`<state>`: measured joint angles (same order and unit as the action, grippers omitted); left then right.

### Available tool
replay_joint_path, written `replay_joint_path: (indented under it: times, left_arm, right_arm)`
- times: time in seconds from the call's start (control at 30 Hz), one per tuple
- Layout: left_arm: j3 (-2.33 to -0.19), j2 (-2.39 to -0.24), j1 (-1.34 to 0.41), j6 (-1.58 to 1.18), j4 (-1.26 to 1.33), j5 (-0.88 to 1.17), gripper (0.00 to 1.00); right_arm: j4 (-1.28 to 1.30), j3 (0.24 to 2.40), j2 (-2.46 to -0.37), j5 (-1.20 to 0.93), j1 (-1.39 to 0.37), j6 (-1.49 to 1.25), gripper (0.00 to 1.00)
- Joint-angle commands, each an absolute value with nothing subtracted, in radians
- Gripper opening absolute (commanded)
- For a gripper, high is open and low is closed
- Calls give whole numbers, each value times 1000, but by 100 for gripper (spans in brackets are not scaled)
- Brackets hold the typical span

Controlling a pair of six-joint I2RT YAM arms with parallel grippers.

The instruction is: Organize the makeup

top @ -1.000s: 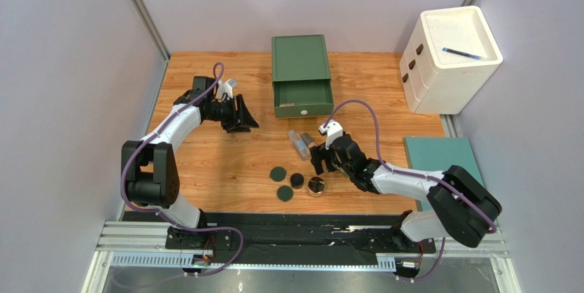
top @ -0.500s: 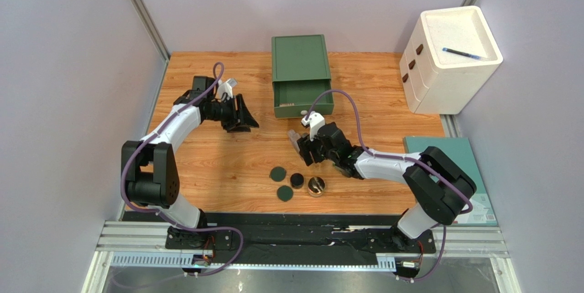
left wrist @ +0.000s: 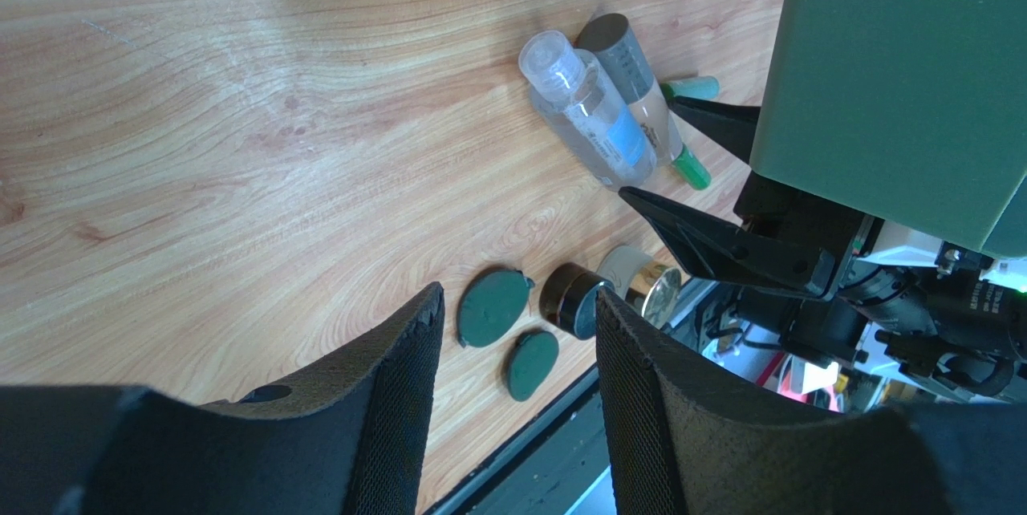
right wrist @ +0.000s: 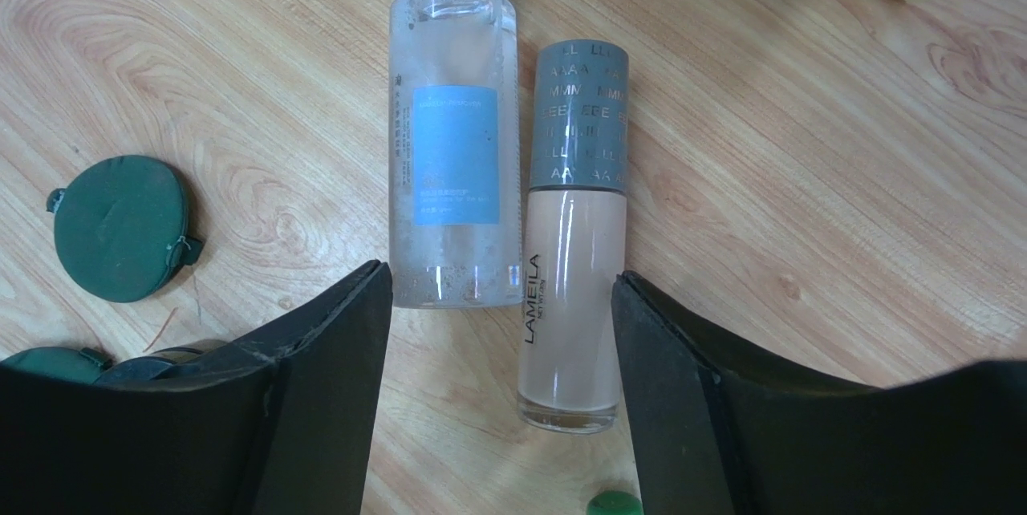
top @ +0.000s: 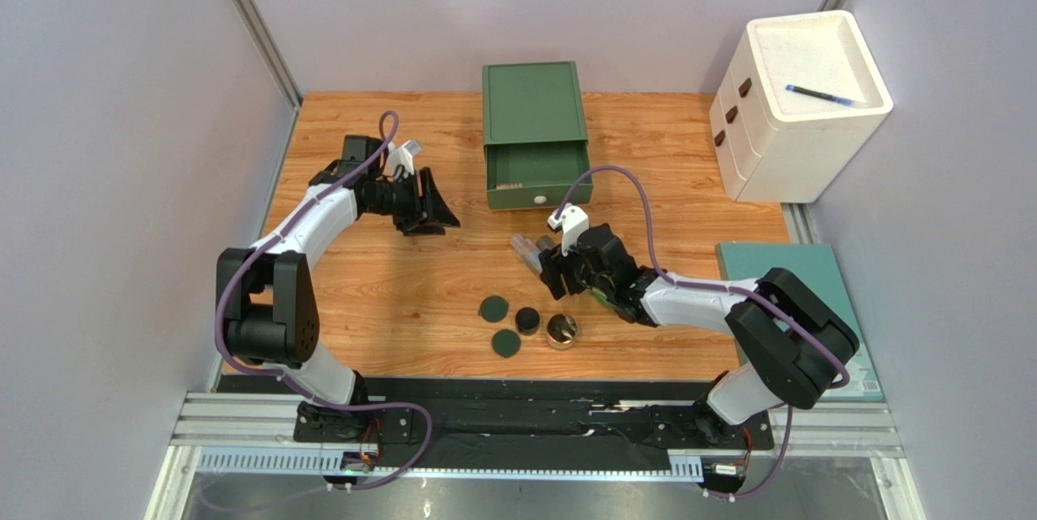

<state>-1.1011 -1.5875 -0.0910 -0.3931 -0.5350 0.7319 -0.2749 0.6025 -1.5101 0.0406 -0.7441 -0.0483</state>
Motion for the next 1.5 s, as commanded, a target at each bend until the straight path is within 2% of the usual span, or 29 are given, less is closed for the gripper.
replay_joint_path:
  times: [0.0, 0.07, 0.2, 0.4, 0.63, 0.87, 1.47]
  left_arm:
    - [-1131, -1589, -97, -361, -531, 742, 56]
    - [-1134, -1592, -97, -359, -534, 741, 56]
    - [-1131, -1592, -98, -357, -532, 736, 56]
    - [-1124, -1577, -103, -353, -543, 729, 56]
    - [-1126, -1574, -109, -350, -557, 723, 56]
    - [-1111, -1572, -124, -344, -555, 706, 56]
    - [-1091, -1568, -133, -331, -549, 695, 56]
  right_arm:
    - [-308, 578, -1515, 28, -730, -21, 65]
    - [-314, 578, -1538, 14, -729, -14, 60]
    - [-318, 578, -1559, -29, -718, -23, 57]
    - [-321, 554, -1536, -31, -718, -43, 59]
    - [-262, 520, -1387, 33, -718, -51, 65]
    - [-245, 479, -1292, 38, -718, -41, 63]
    - [-363, 517, -1506, 71, -715, -72, 57]
